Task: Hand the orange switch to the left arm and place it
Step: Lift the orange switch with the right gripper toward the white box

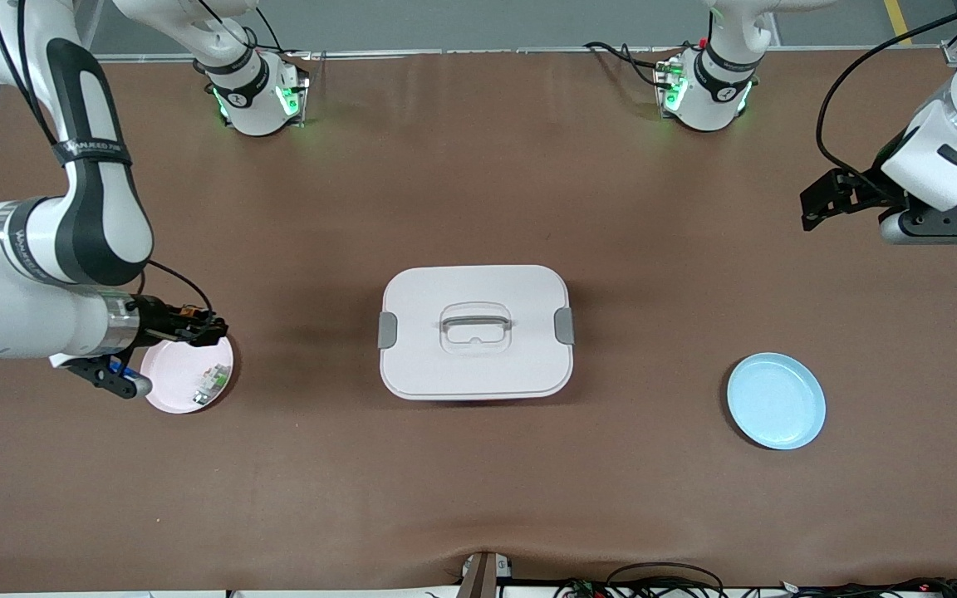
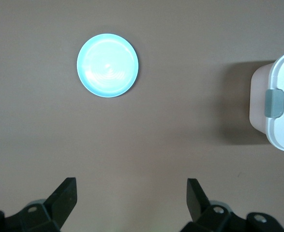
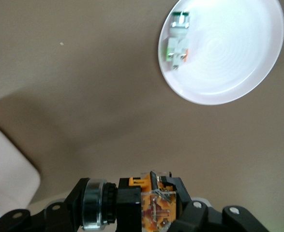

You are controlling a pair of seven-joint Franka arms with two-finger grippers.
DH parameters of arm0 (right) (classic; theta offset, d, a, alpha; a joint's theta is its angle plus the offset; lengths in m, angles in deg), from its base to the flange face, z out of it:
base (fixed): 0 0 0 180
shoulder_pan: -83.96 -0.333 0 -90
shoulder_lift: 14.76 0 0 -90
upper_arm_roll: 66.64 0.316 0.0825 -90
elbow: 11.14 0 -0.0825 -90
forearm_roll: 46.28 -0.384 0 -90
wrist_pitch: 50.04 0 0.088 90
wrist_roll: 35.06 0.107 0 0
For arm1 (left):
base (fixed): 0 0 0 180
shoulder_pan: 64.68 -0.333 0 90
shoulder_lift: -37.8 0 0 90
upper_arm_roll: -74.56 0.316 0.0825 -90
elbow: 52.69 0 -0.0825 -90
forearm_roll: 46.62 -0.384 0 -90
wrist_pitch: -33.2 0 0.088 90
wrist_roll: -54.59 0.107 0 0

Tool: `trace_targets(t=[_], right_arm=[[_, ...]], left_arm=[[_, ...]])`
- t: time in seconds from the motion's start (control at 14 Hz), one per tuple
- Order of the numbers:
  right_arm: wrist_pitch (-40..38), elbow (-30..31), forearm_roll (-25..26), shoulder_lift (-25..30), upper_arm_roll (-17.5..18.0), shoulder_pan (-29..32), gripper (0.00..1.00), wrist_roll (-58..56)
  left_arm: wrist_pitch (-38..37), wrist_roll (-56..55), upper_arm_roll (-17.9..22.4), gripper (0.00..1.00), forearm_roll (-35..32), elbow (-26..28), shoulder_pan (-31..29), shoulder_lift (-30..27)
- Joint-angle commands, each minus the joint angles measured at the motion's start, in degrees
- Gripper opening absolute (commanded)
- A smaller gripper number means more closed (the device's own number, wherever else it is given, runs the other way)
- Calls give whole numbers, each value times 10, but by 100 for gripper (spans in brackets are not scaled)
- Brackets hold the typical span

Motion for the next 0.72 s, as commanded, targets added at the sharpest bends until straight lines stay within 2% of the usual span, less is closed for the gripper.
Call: trace_targets(t=[0.0, 0.36, 0.64], right_arm=[[-8, 4, -48, 14, -2, -19, 35, 65], [-1, -10, -170, 15, -2, -60, 35, 190], [16, -17, -248, 13, -3, -86, 35, 264]], left_arm=[[11, 8, -10, 100, 2, 8, -2, -5], [14, 8, -14, 100, 3, 8, 5, -4], [14, -8, -45, 100, 1, 2, 6, -4]])
